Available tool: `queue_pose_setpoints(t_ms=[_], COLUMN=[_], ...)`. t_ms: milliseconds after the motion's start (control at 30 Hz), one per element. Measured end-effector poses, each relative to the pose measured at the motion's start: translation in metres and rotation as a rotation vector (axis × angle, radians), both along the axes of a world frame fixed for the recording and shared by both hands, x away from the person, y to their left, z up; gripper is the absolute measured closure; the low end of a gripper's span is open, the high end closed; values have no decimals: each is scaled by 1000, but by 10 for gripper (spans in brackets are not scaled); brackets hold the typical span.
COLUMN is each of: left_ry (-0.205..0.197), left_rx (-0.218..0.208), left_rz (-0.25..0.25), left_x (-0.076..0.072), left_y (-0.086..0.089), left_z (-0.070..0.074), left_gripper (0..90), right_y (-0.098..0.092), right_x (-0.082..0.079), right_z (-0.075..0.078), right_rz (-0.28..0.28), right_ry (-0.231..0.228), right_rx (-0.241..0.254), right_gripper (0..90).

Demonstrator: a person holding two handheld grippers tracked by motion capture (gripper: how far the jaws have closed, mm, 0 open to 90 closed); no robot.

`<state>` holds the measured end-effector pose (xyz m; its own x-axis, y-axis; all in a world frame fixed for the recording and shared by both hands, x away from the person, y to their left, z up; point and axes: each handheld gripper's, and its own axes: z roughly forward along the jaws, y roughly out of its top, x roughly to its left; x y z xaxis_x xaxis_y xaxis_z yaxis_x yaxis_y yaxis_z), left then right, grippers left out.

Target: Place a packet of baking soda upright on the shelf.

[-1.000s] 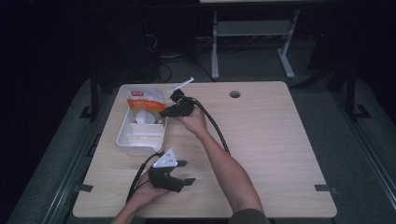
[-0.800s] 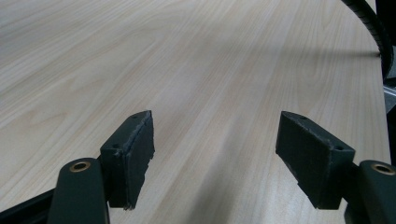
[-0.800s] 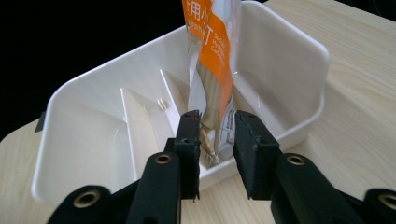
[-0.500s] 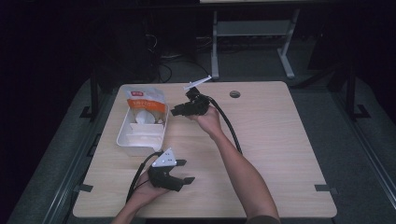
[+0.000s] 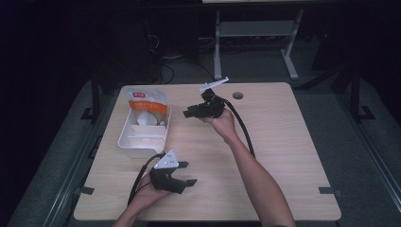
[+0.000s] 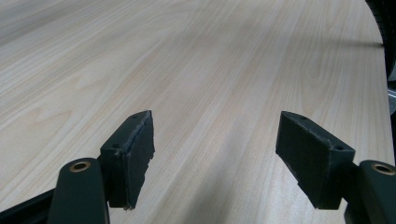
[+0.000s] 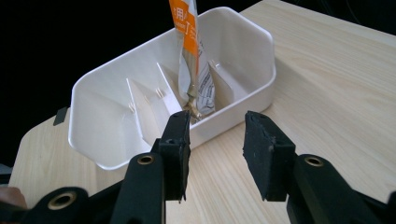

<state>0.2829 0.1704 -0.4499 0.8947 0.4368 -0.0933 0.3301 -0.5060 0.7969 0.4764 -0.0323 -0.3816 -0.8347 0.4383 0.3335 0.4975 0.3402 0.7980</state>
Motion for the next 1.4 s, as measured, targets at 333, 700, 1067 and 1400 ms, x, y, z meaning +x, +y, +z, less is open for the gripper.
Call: queue_pose_setpoints(t_ms=[333, 700, 1067, 1400], left_ry=[-3, -5, -2, -2], left_rx=[4, 4, 8, 11], left_rz=[-2, 0, 4, 8], left_x=[-1, 0, 0, 1], left_y=[-1, 0, -1, -1], left_z=[0, 0, -1, -1], left_gripper=[277, 277, 277, 277], right_y=[-20, -40, -61, -81], right_x=[-6, -13, -23, -33], right_z=[3, 8, 16, 14], right_rz=[-17, -21, -25, -40], right_ry=[1, 8, 4, 9], right_rx=[9, 16, 33, 33], right_gripper=[560, 525, 496, 483])
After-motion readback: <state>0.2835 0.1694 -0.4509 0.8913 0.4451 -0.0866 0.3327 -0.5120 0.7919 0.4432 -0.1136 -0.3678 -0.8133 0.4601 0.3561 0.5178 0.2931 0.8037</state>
